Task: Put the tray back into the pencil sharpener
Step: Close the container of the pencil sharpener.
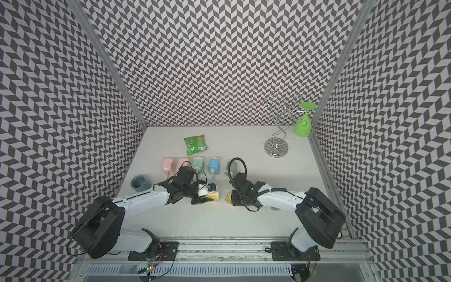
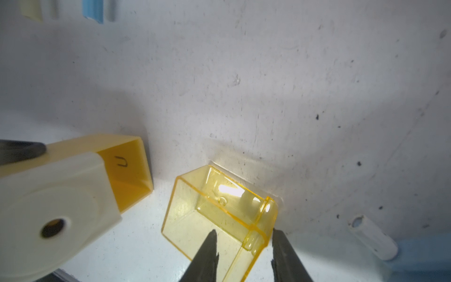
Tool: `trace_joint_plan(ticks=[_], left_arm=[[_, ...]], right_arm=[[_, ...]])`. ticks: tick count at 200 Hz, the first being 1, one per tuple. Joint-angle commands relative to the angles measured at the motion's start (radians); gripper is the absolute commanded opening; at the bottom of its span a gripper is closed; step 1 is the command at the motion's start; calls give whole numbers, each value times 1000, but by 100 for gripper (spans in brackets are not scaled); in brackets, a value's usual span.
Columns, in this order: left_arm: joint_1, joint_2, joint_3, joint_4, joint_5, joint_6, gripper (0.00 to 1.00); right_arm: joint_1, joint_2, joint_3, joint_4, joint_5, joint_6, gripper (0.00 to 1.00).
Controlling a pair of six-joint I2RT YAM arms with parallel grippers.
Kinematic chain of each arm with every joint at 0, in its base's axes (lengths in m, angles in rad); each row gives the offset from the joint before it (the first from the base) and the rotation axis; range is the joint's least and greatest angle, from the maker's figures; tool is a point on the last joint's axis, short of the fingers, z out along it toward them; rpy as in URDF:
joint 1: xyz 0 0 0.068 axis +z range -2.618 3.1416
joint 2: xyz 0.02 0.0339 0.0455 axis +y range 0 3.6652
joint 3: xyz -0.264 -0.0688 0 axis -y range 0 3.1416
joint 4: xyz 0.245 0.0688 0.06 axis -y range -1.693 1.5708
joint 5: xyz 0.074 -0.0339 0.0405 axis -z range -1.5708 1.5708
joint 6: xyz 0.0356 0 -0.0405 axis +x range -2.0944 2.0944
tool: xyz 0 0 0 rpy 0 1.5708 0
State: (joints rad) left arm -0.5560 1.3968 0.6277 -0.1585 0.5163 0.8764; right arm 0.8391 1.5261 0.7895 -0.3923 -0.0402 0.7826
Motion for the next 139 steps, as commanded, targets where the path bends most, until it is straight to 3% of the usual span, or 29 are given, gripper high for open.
trace_joint_plan(ticks=[1,30,87,139], left_arm=[[-4,-16,10,10,11,-1,58],[-4,-20,10,7,10,2,60],[-4,-23,3,15,27,10,50],[-3,-11,14,4,49,12,48]], right_arm=[[-3,22,40,6,-6,-14,36],[-4,41,59,6,-11,-25,34],[-3,86,103,7,-26,-42,31],[-4,107,129,12,-44,-44,31]])
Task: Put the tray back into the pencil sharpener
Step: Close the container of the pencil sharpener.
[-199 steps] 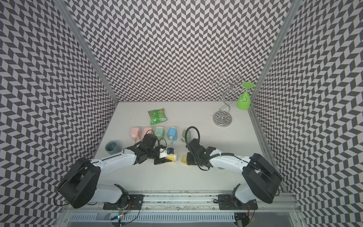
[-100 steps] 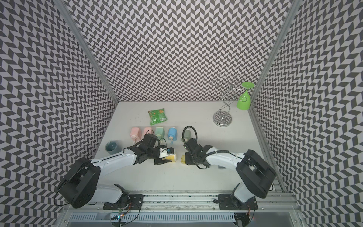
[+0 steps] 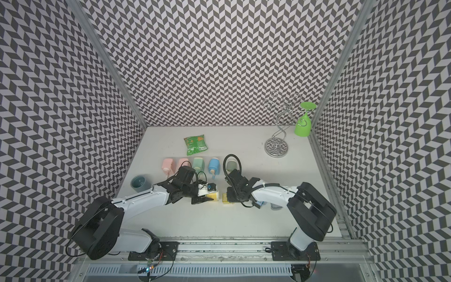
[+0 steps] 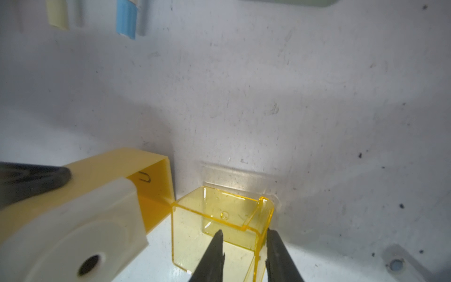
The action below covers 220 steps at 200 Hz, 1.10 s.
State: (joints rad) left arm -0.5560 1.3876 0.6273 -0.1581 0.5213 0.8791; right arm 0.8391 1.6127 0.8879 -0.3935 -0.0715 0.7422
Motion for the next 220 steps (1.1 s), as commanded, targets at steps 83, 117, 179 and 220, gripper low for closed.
trace_joint_plan(ticks=[83,117,179,220], left_arm=[[-9,17,31,-27,85,-20,49],[-31,33,43,-51,35,-31,49],[-45,61,50,-45,13,-57,49],[-52,73,52,-44,5,-50,49]], right_arm=[[-3,50,46,39,-53,18,26],[-3,56,46,54,-75,24,25],[-3,38,22,109,-124,26,25],[-3,31,12,153,-169,7,23]])
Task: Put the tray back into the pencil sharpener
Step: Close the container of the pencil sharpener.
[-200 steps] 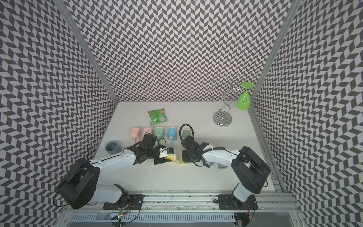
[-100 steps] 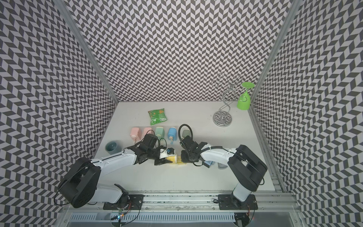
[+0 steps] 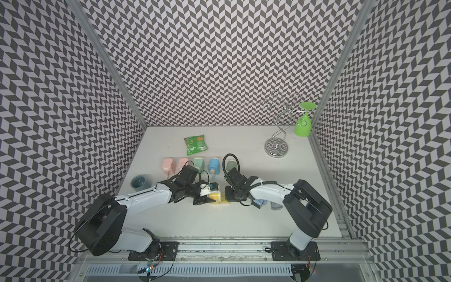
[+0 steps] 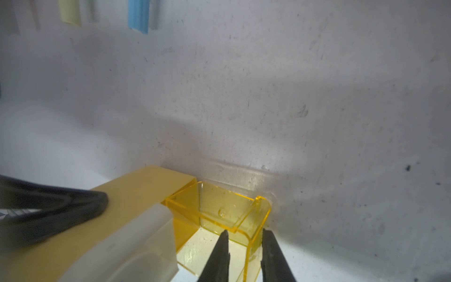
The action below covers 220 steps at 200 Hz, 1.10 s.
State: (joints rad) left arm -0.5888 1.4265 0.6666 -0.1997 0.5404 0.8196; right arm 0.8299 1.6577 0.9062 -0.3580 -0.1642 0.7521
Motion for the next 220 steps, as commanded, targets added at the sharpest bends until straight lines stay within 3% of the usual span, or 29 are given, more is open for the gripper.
trace_joint_plan(ticks=[1,54,106,135,164,220], left_arm=[[-19,34,13,-2,-14,10,49],[-20,40,14,-1,-34,25,48],[-22,29,6,6,-36,30,47],[-24,28,1,7,-30,32,47],[-23,21,-6,18,-14,32,47],[-22,29,-11,26,-24,18,44]], right_arm=[[6,-14,-6,118,-77,-3,23],[6,-32,-27,156,-114,-26,22],[6,-15,-1,50,0,-49,21],[6,-18,-11,91,-44,-58,21],[6,-33,-26,159,-112,-57,27],[-13,-160,-55,36,25,-78,34]])
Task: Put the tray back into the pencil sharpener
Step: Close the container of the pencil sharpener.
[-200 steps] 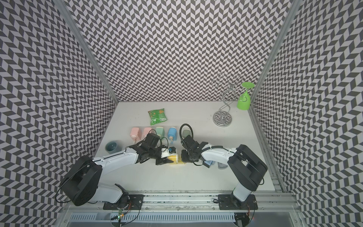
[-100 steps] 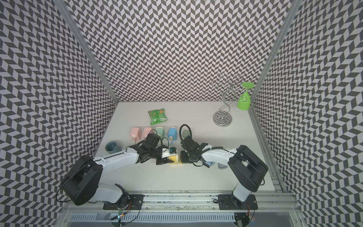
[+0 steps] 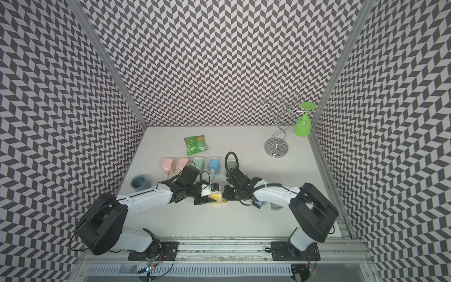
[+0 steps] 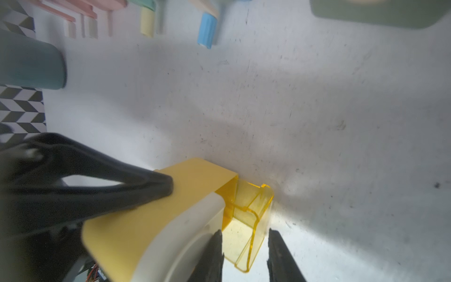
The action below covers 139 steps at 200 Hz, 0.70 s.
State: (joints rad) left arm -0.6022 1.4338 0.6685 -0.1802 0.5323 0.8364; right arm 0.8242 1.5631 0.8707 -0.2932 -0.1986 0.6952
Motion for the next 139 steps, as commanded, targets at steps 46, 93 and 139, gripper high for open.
trace_joint_plan(ticks=[46,93,139], left_arm=[[-10,9,-21,11,-29,-3,43],[-10,-2,-23,25,-16,-14,42],[-11,-6,-32,46,-5,-23,42]], right_arm=[[-9,-93,-92,-34,111,10,31],[-4,-20,-92,37,82,-2,28],[5,33,-65,114,5,-36,27]])
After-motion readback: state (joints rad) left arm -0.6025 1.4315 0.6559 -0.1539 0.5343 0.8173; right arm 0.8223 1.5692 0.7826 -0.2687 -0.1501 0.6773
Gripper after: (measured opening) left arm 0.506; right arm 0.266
